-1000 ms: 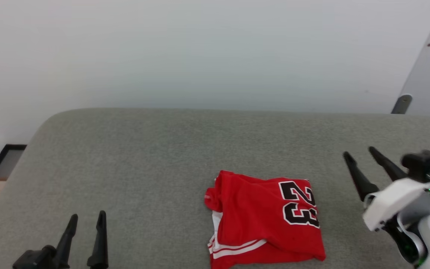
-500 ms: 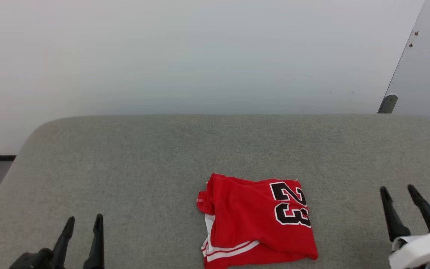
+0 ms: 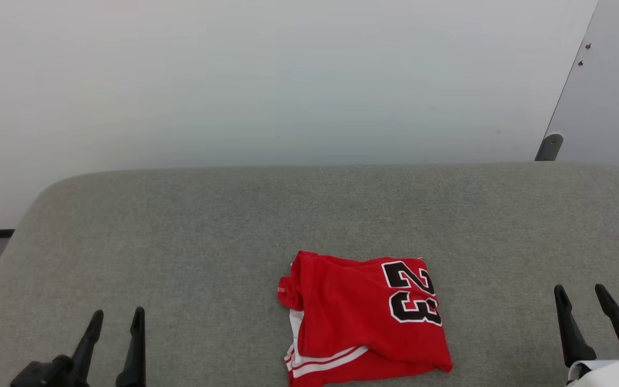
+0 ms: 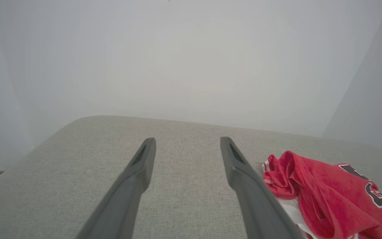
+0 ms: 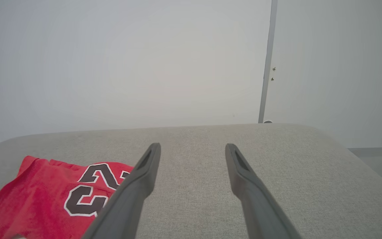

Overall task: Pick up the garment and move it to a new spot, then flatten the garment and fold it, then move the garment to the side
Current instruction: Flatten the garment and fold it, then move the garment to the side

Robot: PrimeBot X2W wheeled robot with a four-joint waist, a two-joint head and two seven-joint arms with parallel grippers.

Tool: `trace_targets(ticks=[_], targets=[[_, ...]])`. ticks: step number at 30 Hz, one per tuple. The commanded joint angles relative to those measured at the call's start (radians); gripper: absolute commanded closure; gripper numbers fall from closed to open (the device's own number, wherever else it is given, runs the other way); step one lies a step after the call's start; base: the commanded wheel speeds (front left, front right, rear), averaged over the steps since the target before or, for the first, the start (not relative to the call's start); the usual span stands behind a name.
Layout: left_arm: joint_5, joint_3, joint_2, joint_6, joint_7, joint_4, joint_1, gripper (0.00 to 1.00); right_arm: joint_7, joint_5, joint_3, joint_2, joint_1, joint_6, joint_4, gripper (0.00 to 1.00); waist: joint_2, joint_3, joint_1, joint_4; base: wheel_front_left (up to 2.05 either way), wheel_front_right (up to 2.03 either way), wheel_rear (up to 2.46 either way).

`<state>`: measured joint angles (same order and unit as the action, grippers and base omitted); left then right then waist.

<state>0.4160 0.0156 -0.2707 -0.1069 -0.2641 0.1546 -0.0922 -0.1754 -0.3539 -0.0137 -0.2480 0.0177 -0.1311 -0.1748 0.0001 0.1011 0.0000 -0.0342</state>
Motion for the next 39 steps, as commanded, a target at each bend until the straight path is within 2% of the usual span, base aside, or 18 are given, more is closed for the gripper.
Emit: trace_targets(ticks=[1, 21, 28, 39], targets=[[-0.005, 0.0, -0.002, -0.007, 0.001, 0.003, 0.005, 0.0, 0.007, 0.007, -0.006, 0.005, 0.018, 0.001, 0.006, 0.0, -0.0001, -0.001, 0.0, 0.002, 0.0, 0.0, 0.0], [-0.014, -0.007, 0.001, -0.008, 0.001, 0.008, 0.013, 0.0, 0.031, 0.023, -0.004, 0.016, 0.022, 0.001, 0.026, 0.0, -0.0001, -0.003, 0.0, -0.006, 0.0, 0.0, 0.0], [-0.013, -0.006, -0.006, 0.004, 0.006, -0.002, 0.009, 0.0, 0.1, 0.004, 0.042, 0.01, -0.016, 0.001, 0.013, 0.0, -0.0001, -0.018, 0.0, -0.066, 0.0, 0.0, 0.0], [-0.013, -0.031, -0.006, 0.017, 0.026, -0.034, 0.003, 0.0, 0.279, -0.011, 0.127, -0.003, -0.126, 0.001, -0.055, 0.0, -0.0001, -0.061, 0.0, -0.21, 0.0, 0.0, 0.0]])
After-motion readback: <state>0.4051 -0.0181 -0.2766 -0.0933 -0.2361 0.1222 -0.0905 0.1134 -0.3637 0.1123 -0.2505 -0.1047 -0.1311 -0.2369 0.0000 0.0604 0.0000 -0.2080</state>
